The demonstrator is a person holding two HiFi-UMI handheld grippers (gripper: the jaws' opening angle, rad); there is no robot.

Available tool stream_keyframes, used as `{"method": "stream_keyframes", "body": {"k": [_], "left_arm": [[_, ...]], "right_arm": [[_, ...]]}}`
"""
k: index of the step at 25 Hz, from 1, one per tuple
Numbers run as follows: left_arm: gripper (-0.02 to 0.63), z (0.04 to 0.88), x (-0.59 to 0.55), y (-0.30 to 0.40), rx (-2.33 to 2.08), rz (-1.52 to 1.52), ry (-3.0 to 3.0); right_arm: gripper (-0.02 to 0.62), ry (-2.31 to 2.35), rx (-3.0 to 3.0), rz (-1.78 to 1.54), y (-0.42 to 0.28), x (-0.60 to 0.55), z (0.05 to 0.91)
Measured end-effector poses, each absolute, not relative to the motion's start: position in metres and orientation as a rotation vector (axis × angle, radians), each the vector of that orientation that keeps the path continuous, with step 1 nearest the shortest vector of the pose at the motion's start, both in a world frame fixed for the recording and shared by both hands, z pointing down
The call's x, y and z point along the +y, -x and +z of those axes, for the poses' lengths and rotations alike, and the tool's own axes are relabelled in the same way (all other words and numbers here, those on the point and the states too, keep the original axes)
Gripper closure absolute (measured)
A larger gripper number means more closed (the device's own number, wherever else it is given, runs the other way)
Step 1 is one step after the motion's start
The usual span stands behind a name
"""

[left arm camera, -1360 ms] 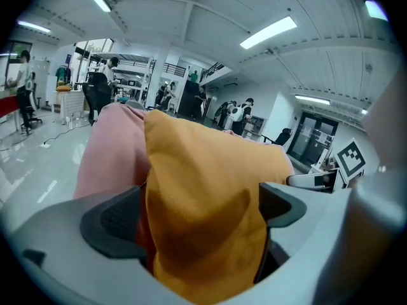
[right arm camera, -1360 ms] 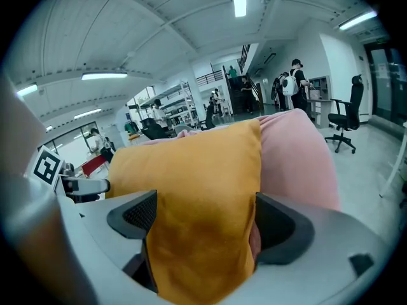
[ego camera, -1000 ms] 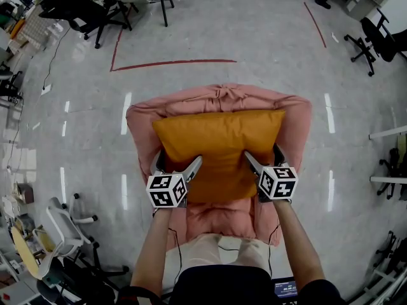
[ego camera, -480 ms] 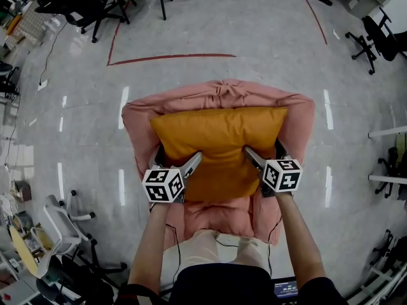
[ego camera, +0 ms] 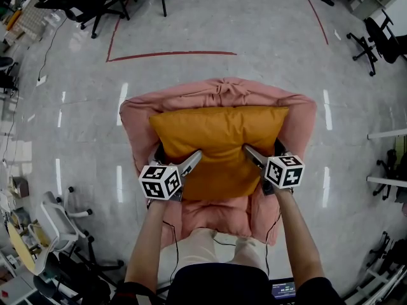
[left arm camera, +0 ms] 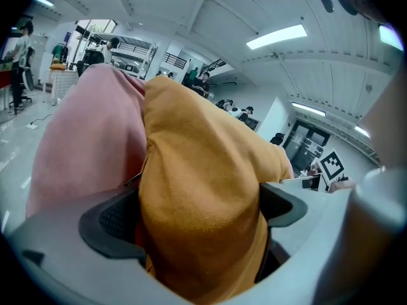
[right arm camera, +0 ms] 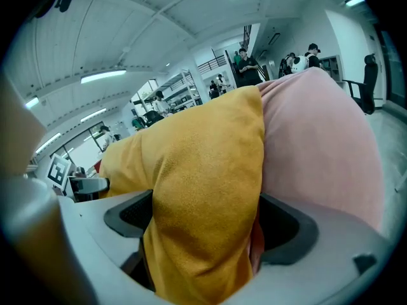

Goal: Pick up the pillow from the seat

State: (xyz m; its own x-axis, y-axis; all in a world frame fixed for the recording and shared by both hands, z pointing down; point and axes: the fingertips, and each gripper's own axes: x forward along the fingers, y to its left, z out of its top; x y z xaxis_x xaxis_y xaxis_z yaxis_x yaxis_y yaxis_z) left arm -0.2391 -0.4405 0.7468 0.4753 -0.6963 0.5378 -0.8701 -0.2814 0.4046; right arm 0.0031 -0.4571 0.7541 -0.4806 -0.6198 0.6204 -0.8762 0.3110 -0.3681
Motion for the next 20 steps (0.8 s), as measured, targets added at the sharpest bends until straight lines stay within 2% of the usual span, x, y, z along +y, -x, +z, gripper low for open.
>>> {"method": "stream_keyframes", "body": {"k": [10, 14, 18, 20], "left_arm": [[0.037, 0.751, -0.439, 0.234, -1.257, 0.37, -2.052], [0.132, 0.749, -0.439, 0.229, -1.248, 0.404, -2.05], [0.172, 0.75, -0.438, 0.225, -1.254, 0.421, -2.044], [0.209, 0.748, -0.435, 0.223, -1.267, 0.424, -2.046]], "right_arm": [[0.112, -1.27, -2.215, 1.008, 0.004, -0.454, 0.755], [0.193, -1.249, -2.226, 0.98, 0.011, -0.453, 0.751], [0.25, -1.224, -2.24, 0.975, 0.015, -0.452, 0.75], [0.322, -1.207, -2.254, 0.964, 0.019, -0.448, 0.75]]}}
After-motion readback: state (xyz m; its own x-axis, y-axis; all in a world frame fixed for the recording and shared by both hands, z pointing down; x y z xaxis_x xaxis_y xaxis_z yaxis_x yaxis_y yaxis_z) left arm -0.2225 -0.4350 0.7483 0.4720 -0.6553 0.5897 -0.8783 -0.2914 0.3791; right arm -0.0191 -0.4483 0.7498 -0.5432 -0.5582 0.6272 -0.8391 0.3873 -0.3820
